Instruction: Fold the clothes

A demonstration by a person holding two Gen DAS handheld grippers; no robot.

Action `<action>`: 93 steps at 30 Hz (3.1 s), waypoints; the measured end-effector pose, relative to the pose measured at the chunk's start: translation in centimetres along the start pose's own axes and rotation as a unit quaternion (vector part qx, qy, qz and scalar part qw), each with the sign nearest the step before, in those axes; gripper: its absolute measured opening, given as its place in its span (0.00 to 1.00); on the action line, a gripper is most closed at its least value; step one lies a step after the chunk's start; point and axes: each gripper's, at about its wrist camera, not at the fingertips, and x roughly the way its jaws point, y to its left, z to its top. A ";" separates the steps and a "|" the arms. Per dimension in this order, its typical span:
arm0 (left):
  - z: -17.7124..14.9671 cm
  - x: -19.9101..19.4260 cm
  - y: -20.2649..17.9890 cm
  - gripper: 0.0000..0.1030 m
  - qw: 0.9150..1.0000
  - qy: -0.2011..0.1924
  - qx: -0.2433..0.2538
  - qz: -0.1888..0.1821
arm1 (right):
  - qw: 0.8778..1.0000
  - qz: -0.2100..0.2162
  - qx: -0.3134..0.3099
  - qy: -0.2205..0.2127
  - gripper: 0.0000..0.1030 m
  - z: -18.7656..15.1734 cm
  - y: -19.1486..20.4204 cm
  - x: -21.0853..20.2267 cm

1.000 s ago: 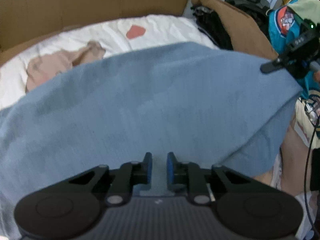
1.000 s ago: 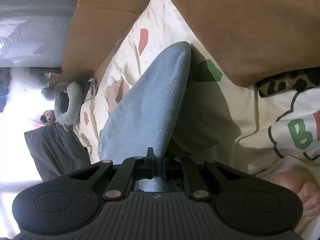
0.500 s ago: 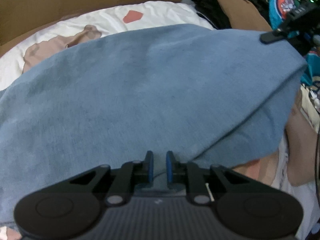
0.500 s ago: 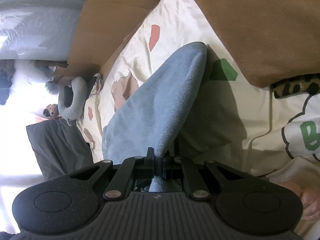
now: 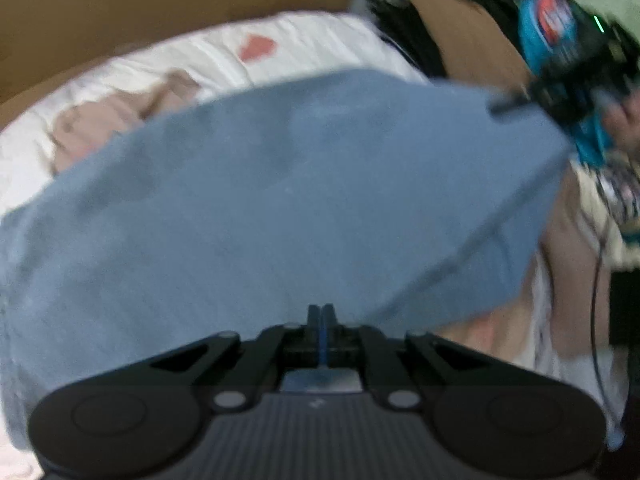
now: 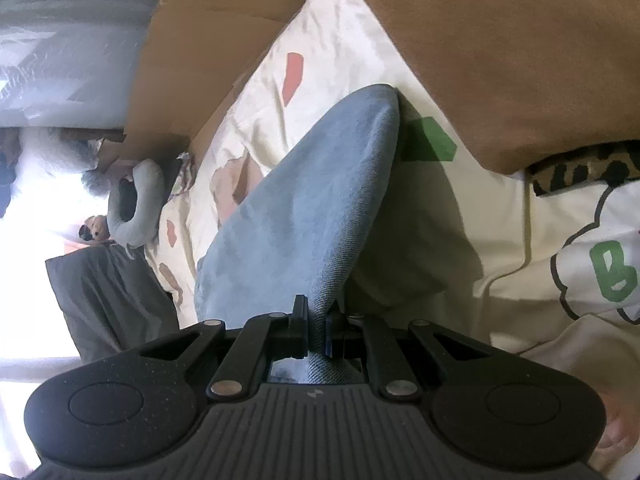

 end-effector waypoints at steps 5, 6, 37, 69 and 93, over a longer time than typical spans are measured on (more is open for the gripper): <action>3.8 1.5 1.4 0.01 0.999 -0.024 0.003 0.028 | 0.999 0.001 0.041 0.000 0.09 0.3 -1.7 0.4; 4.5 1.9 1.6 0.01 0.999 -0.026 -0.002 0.033 | 0.999 0.001 0.047 0.000 0.10 0.4 -1.9 0.4; 11.6 9.2 4.9 0.02 0.990 -0.041 -0.083 0.104 | 0.995 -0.008 0.089 -0.054 0.29 1.9 -5.6 4.5; -1.0 -5.0 7.8 0.63 0.980 -0.088 -0.131 0.117 | 0.995 -0.059 -0.066 -0.035 0.06 2.1 4.0 3.2; -7.6 -6.7 13.1 0.67 0.931 -0.171 -0.301 0.119 | 0.973 -0.168 -0.160 0.014 0.06 0.6 22.6 4.4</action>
